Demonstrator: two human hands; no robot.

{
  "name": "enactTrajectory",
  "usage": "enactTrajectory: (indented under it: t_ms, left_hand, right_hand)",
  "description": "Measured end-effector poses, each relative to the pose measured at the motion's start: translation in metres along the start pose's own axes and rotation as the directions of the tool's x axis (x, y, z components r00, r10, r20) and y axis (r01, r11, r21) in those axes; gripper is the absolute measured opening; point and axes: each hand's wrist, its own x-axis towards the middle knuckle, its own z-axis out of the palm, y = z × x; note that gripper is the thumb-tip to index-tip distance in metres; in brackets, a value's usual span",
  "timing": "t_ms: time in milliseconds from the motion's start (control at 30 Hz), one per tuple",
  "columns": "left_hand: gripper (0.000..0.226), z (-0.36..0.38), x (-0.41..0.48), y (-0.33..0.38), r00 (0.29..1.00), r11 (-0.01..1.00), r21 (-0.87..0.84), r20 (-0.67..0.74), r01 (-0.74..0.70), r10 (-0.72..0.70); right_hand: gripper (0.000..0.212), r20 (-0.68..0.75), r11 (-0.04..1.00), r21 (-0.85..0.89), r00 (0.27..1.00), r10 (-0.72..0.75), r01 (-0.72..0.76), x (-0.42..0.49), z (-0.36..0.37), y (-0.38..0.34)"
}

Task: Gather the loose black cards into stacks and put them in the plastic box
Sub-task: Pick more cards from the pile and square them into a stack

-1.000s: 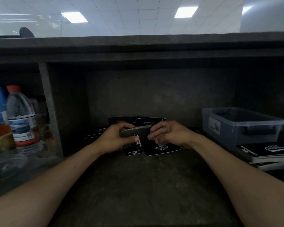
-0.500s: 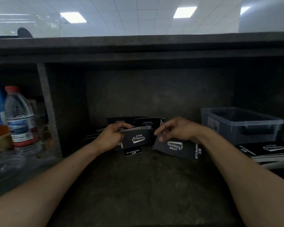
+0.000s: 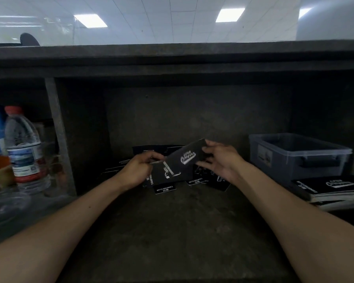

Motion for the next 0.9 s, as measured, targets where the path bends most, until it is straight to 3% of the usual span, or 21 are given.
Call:
enactTrajectory:
  t_ms: [33, 67, 133, 200, 267, 333, 400, 500, 567, 667, 733, 833, 900]
  left_hand:
    - [0.034, 0.0, 0.0, 0.0, 1.0, 1.0, 0.003, -0.004, 0.003, -0.003]
    - [0.033, 0.001, 0.0, 0.001, 1.0, 1.0, 0.013, -0.005, 0.009, -0.009]
    - [0.037, 0.0, 0.001, 0.001, 1.0, 0.999, 0.029, 0.004, 0.03, -0.03]
    - [0.039, 0.0, 0.002, 0.0, 0.999, 0.997, 0.061, 0.017, 0.037, -0.039]
    - [0.04, 0.001, 0.002, -0.003, 1.0, 0.991, 0.132, 0.027, -0.005, 0.001]
    - [0.047, 0.002, 0.003, -0.007, 0.998, 0.984, 0.168, 0.047, -0.055, 0.047]
    - [0.05, 0.003, 0.004, -0.011, 0.996, 0.985, 0.154, 0.058, -0.073, 0.065]
    - [0.049, 0.005, 0.006, -0.014, 0.997, 0.986, 0.158, 0.062, -0.062, 0.053]
    - [0.044, 0.004, 0.007, -0.016, 0.995, 0.957, 0.273, 0.061, -0.097, 0.083]
    - [0.039, 0.005, 0.008, -0.017, 0.984, 0.806, 0.568, 0.053, -0.168, 0.167]
    - [0.039, 0.009, 0.006, -0.016, 0.982, 0.727, 0.667, 0.041, -0.164, 0.184]
    - [0.042, 0.016, -0.004, -0.013, 0.976, 0.661, 0.737, -0.01, -0.14, 0.217]
    - [0.043, 0.02, -0.014, -0.009, 0.97, 0.68, 0.72, -0.038, -0.14, 0.239]
  right_hand:
    - [0.021, -0.023, 0.996, -0.09, 0.999, -0.025, 0.023, 0.0, 0.0, 0.003]
    - [0.018, -0.052, 0.952, -0.298, 0.995, -0.088, 0.069, 0.001, -0.001, 0.008]
    - [0.011, -0.057, 0.677, -0.728, 0.974, -0.217, 0.109, 0.002, -0.005, 0.018]
    - [0.018, -0.033, 0.489, -0.869, 0.978, -0.204, 0.073, 0.001, -0.006, 0.024]
    - [0.036, 0.008, 0.429, -0.9, 0.986, -0.168, 0.081, -0.003, -0.003, 0.027]
    - [0.076, 0.106, 0.351, -0.923, 0.981, -0.164, 0.159, -0.005, 0.004, 0.032]
    - [0.088, 0.236, 0.256, -0.932, 0.965, -0.113, 0.257, -0.009, 0.014, 0.04]
    - [0.077, 0.302, 0.172, -0.936, 0.952, -0.055, 0.307, -0.006, 0.02, 0.049]
    - [0.066, 0.302, 0.148, -0.937, 0.948, -0.103, 0.315, -0.004, 0.02, 0.051]
    - [0.056, 0.306, 0.052, -0.945, 0.927, -0.216, 0.324, -0.005, 0.02, 0.059]
    - [0.051, 0.317, -0.002, -0.944, 0.907, -0.278, 0.33, -0.008, 0.021, 0.066]
    - [0.043, 0.319, -0.039, -0.944, 0.883, -0.345, 0.327, -0.017, 0.021, 0.061]
    - [0.04, 0.326, -0.037, -0.941, 0.866, -0.379, 0.337, -0.029, 0.019, 0.055]
